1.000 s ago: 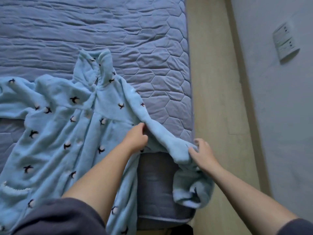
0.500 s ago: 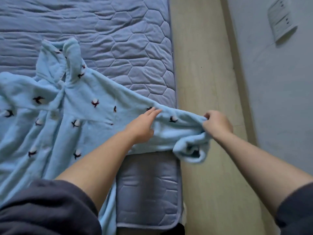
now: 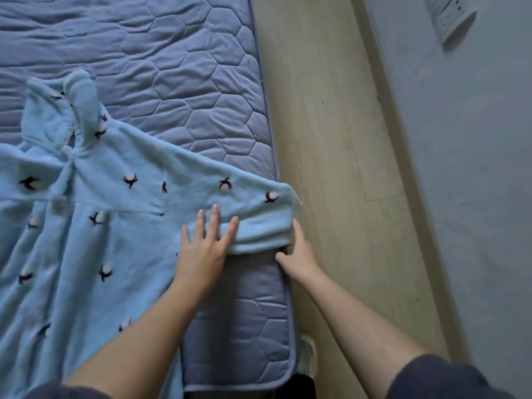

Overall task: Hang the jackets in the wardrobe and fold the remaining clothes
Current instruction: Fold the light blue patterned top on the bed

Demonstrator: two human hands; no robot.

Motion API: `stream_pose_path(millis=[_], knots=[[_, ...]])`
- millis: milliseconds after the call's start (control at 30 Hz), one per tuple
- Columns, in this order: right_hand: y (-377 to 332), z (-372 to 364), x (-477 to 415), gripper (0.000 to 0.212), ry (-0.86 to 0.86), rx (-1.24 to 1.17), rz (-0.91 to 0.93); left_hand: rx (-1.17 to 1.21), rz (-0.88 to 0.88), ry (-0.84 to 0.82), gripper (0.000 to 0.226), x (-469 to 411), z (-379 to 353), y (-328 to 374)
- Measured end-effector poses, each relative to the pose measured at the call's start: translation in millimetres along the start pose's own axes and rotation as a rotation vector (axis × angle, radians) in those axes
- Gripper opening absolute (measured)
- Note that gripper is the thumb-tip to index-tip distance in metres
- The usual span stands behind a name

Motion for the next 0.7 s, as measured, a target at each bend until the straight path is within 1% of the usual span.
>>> stream_pose_path(millis=[33,100,133,167,267,333,367,433,467,500,533,567,600,667,700], knots=[[-11.5,5.7,-1.6,0.074,0.094,0.108,0.061,0.018,0.003,0.033,0.062,-1.6,2.6,-1.7],[-37.2,28.7,1.1,0.047,0.328,0.363,0.140,0.056,-0.011,0.115,0.057,-8.3,14.6,4.1],[-48.4,39.6,4.6,0.038,0.410,0.470,0.173,0.071,-0.024,0.146,0.055,-10.2,19.7,9.0],[-56.1,47.5,9.5,0.034,0.450,0.565,0.216,0.085,-0.035,0.169,0.056,-9.9,24.0,12.6],[-56.2,53.9,34.2,0.036,0.427,0.867,0.371,0.098,-0.108,0.223,0.066,5.0,26.1,17.9],[-42.3,49.4,56.7,0.042,0.434,1.028,0.446,0.058,-0.186,0.146,0.071,22.7,10.2,23.1],[-33.1,43.5,62.8,0.046,0.378,1.089,0.421,0.048,-0.194,0.063,0.071,31.5,-1.1,21.3],[-15.0,31.9,65.3,0.051,0.229,1.138,0.263,0.077,-0.077,-0.107,0.079,49.8,-22.5,2.6],[-12.7,30.5,64.9,0.052,0.207,1.113,0.187,0.097,0.023,-0.185,0.082,60.8,-33.3,-13.4],[-15.1,29.1,64.5,0.054,0.223,1.087,0.143,0.101,0.141,-0.252,0.084,72.8,-41.2,-31.8],[-22.5,25.6,65.0,0.057,0.244,1.063,0.131,0.097,0.246,-0.282,0.088,85.8,-43.9,-49.0],[-34.1,17.9,65.8,0.061,0.259,1.050,0.157,0.113,0.315,-0.287,0.091,98.3,-43.9,-61.2],[-47.0,6.8,66.4,0.065,0.263,1.061,0.213,0.137,0.324,-0.261,0.086,108.5,-43.3,-65.0],[-77.1,-19.6,70.8,0.066,0.272,1.131,0.394,0.166,0.293,-0.205,0.061,125.7,-46.9,-61.2],[-91.4,-31.5,73.6,0.060,0.313,1.177,0.502,0.187,0.289,-0.277,0.052,135.4,-58.5,-56.1]])
Point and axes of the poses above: each hand's wrist, its own x-axis away from the middle knuckle, its own z-axis out of the back of the hand, y = z × x, the point moved 9 cm from there along -x, towards the middle knuckle, and after that the axes turned 2 degrees about -y, right-handed, at the moved point
